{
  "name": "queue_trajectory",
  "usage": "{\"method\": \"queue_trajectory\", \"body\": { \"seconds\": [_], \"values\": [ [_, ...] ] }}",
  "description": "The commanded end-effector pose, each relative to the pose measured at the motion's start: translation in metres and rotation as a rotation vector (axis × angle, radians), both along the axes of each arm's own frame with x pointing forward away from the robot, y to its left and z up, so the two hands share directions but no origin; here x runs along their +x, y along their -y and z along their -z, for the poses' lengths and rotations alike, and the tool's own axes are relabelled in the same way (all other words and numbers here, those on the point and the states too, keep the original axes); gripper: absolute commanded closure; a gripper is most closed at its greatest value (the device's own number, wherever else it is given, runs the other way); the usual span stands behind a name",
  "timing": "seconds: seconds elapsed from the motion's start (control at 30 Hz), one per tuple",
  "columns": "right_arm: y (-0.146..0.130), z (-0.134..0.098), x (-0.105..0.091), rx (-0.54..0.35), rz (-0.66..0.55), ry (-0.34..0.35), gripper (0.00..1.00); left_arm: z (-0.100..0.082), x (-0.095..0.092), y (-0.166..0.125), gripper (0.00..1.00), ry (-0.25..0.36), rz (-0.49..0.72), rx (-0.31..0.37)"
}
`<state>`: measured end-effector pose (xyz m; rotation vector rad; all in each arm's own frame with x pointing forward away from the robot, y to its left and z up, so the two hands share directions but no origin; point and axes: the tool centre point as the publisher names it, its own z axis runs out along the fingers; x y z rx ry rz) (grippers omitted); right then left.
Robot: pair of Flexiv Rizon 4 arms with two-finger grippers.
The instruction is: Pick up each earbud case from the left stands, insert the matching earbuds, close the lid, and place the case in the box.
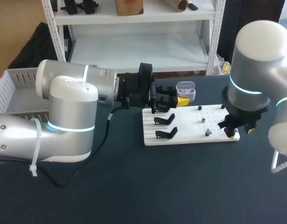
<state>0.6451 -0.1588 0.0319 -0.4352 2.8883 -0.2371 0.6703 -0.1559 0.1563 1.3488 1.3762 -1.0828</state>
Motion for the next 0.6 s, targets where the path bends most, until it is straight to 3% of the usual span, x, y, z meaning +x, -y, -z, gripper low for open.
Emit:
{"method": "queue_trajectory", "body": {
  "seconds": [0.03, 0.6],
  "values": [
    [0.0006, 0.0012, -0.0004, -0.001, 0.003, 0.004, 0.51, 0.0008, -0.0015, 0.0002, 1.00, 0.003, -0.006, -0.004],
    [-0.0049, 0.0074, 0.0045, -0.003, 0.013, 0.001, 0.55, 0.0008, -0.0015, 0.0002, 1.00, 0.003, -0.006, -0.004]
  ]
}}
